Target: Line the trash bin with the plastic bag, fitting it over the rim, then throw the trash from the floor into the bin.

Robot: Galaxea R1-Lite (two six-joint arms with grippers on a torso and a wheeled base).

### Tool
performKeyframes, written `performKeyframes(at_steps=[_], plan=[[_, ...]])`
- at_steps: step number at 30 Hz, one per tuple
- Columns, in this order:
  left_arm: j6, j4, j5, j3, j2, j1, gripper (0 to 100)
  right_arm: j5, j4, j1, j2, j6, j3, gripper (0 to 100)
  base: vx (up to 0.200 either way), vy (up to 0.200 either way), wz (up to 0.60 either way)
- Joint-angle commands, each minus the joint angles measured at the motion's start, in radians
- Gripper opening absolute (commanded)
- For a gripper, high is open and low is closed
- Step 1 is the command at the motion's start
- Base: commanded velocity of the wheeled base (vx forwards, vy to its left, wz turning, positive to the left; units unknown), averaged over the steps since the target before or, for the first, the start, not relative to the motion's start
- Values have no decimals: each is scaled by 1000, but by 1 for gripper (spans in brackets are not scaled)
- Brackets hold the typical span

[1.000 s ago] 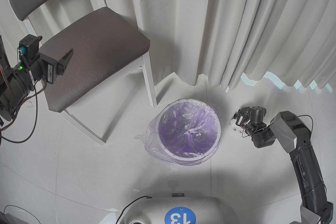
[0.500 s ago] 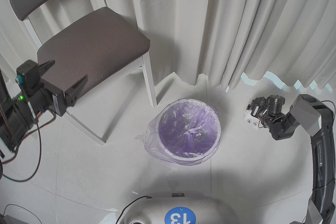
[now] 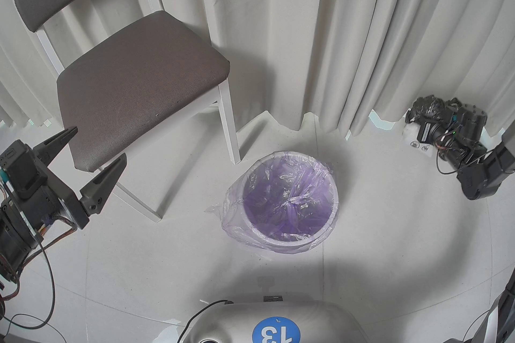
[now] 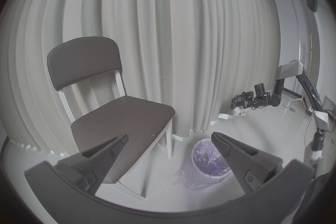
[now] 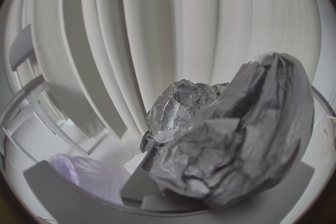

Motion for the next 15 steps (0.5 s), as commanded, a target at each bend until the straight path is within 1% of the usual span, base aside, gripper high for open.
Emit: performKeyframes(at_steps=[1, 4, 5, 8, 9, 10, 11, 13, 15], plan=[[-27, -9, -9, 7, -48, 28, 100, 35, -25, 106, -243, -74, 42, 0, 0, 0, 0], [-26, -8, -10, 13, -56, 38, 100, 40, -14, 208, -302, -108, 59, 0, 0, 0, 0], [-26, -8, -10, 18, -56, 38, 100, 40, -2, 253, -322, -120, 73, 0, 0, 0, 0], [-24, -6, -10, 25, -52, 30, 100, 40, 56, 352, -353, -150, 111, 0, 0, 0, 0], [-24, -8, -10, 27, -50, 28, 100, 40, 72, 375, -356, -158, 114, 0, 0, 0, 0], [-24, -8, -10, 27, -50, 28, 100, 40, 72, 375, -356, -158, 114, 0, 0, 0, 0], [-22, -6, -10, 27, -47, 24, 100, 37, 119, 443, -358, -164, 126, 0, 0, 0, 0], [-22, -8, -10, 27, -44, 22, 100, 35, 158, 489, -345, -164, 145, 0, 0, 0, 0], [-22, -8, -10, 27, -45, 24, 100, 35, 170, 507, -327, -163, 146, 0, 0, 0, 0]])
